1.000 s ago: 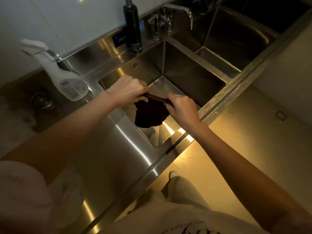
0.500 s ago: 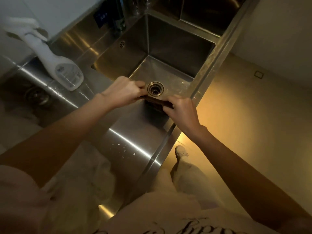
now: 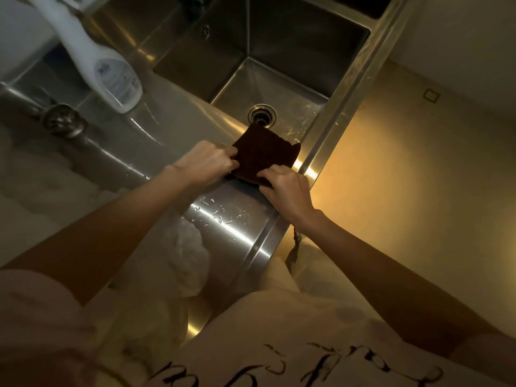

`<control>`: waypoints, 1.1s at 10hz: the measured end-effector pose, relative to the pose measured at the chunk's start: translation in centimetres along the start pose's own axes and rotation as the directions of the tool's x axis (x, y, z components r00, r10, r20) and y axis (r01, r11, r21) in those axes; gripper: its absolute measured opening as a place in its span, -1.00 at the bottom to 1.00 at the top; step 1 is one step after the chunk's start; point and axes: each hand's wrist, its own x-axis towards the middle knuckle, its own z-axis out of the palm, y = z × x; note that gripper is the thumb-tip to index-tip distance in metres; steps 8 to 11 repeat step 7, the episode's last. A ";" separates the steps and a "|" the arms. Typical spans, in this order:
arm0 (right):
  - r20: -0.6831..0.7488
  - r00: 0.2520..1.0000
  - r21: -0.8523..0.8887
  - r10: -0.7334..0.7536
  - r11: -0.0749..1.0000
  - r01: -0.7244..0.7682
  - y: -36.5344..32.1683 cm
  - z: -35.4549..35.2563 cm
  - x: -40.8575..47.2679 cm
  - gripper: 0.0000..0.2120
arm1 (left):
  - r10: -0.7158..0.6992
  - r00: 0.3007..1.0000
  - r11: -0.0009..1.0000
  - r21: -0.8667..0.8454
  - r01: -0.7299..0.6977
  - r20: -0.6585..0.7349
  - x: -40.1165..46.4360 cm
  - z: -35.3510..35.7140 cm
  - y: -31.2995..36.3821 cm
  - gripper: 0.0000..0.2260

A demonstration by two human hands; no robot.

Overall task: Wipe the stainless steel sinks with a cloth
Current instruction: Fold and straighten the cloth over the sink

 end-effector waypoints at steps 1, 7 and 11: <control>0.050 0.999 -0.054 0.011 0.998 -0.008 0.1 1.1 -0.5 -0.74 | -0.031 0.999 0.999 0.016 0.030 0.035 -0.1 0.9 0.9 -0.76; 0.034 0.999 -0.102 -0.016 0.995 0.019 0.3 1.1 -2.9 -0.54 | -0.202 0.979 0.927 -0.330 0.180 -0.034 -0.4 2.4 2.4 -0.57; 0.034 0.999 -0.102 -0.016 0.995 0.019 0.3 1.1 -2.9 -0.54 | -0.202 0.979 0.927 -0.330 0.180 -0.034 -0.4 2.4 2.4 -0.57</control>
